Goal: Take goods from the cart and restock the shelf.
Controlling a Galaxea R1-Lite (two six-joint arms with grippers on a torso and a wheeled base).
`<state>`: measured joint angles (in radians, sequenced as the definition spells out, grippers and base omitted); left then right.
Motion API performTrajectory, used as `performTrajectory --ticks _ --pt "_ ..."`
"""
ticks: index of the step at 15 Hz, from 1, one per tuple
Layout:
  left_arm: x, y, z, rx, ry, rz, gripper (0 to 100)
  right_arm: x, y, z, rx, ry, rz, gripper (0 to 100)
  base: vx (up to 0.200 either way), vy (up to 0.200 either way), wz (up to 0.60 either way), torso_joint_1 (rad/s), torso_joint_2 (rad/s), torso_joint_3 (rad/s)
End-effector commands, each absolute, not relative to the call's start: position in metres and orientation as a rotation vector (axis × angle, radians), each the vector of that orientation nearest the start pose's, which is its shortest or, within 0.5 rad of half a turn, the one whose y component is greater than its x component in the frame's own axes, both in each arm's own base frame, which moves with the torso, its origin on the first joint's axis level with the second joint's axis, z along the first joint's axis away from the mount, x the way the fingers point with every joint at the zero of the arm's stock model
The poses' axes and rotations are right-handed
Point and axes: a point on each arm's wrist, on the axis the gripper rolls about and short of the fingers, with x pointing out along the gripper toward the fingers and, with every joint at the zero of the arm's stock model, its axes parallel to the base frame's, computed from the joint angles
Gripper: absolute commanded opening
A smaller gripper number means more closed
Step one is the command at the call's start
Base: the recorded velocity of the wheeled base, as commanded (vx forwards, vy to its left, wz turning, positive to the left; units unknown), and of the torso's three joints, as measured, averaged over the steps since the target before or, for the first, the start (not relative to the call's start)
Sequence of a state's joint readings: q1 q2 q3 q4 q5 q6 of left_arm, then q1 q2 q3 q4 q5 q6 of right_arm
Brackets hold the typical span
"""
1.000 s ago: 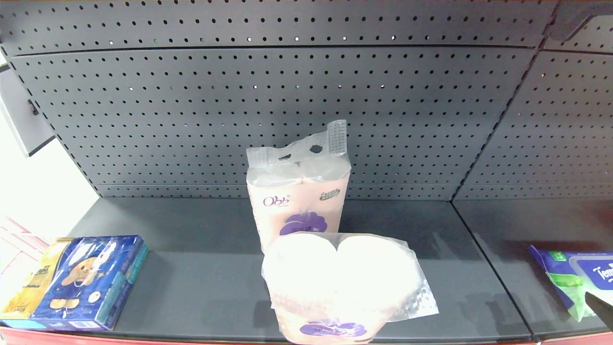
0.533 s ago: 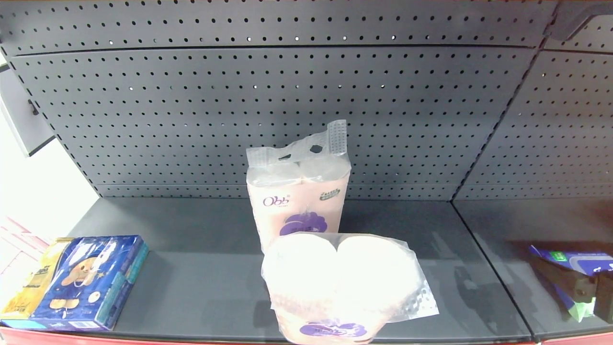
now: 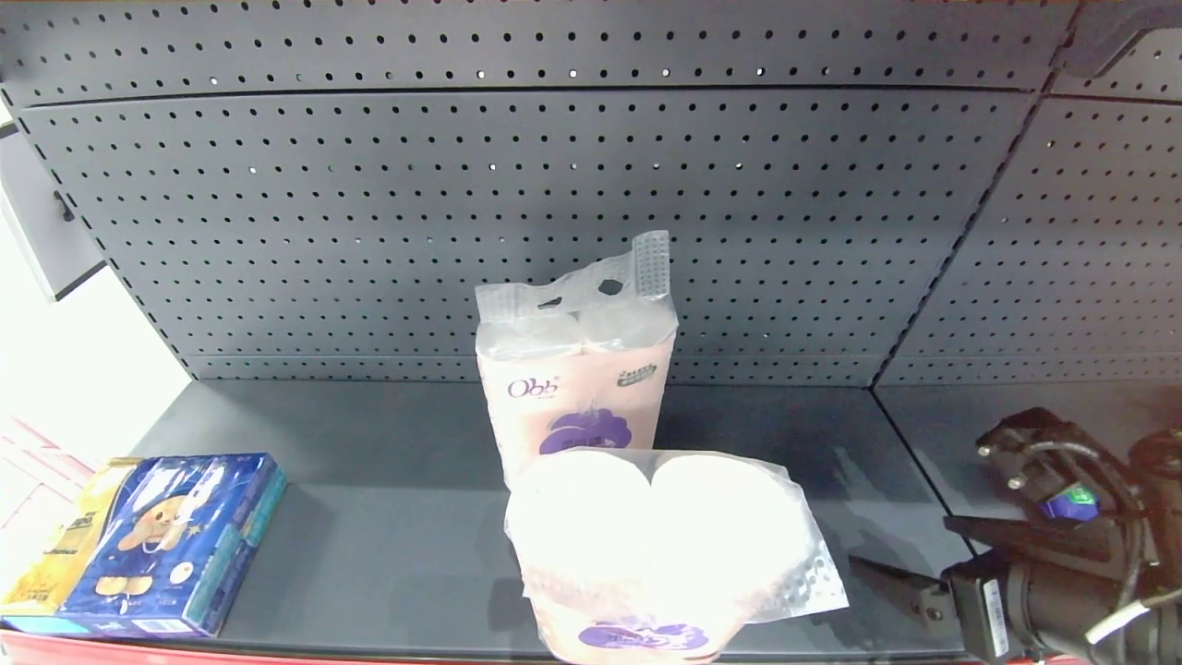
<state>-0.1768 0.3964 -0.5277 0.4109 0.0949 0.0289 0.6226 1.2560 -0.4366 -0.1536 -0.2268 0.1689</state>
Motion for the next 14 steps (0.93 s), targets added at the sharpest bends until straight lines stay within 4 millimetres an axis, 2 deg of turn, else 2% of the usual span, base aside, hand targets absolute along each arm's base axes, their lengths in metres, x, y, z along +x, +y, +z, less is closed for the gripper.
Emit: performTrajectory --ticks 1,14 --pt "-0.014 0.005 0.184 0.067 0.279 -0.085 100 0.139 0.105 0.132 -0.169 0.713 0.364 100 0.0 0.0 0.0 0.0 0.0 0.0" --pt "-0.014 0.005 0.183 0.053 0.282 -0.087 100 0.146 0.133 0.115 -0.259 0.786 0.422 100 0.0 0.0 0.0 0.0 0.0 0.0"
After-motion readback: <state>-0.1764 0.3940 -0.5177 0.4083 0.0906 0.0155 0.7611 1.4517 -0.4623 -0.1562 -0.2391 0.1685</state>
